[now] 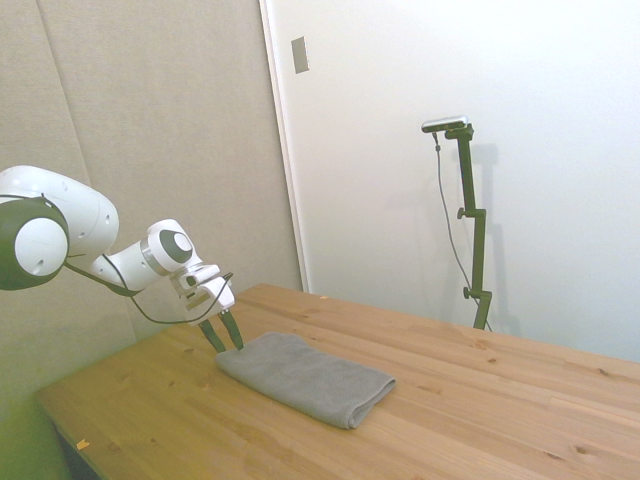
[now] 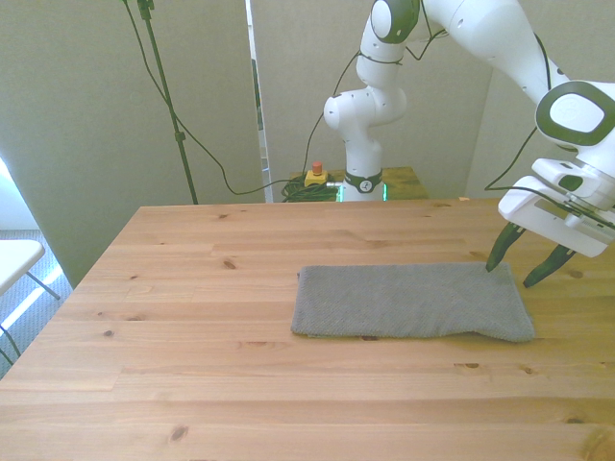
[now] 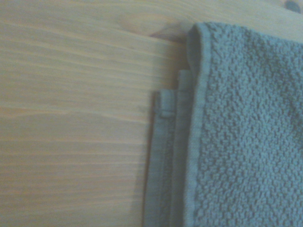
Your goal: Fold the towel
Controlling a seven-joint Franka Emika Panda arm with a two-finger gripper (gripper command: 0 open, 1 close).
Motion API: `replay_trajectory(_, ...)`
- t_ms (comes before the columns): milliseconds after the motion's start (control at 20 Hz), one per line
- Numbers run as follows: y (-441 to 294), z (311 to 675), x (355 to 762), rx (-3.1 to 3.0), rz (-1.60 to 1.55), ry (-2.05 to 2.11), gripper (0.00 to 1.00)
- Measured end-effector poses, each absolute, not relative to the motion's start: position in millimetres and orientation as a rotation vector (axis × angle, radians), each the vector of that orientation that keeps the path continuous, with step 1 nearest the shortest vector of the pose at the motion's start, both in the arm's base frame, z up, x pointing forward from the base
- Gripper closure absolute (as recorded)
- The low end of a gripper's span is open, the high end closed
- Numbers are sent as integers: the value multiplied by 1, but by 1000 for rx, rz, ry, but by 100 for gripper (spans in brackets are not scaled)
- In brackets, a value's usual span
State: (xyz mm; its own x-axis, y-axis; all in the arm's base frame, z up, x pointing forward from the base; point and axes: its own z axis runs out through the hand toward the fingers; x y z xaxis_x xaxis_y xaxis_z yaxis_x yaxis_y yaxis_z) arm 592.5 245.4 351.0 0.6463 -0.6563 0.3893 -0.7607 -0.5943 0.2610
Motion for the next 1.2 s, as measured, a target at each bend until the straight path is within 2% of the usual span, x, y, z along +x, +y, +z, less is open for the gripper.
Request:
replay_trajectory(250,235,349,595,2448,349,-1130,0)
replay_trajectory(300,233,349,595,2447,349,-1133,100)
replay_trajectory(1200,216,343,591,2490,369,-1139,100)
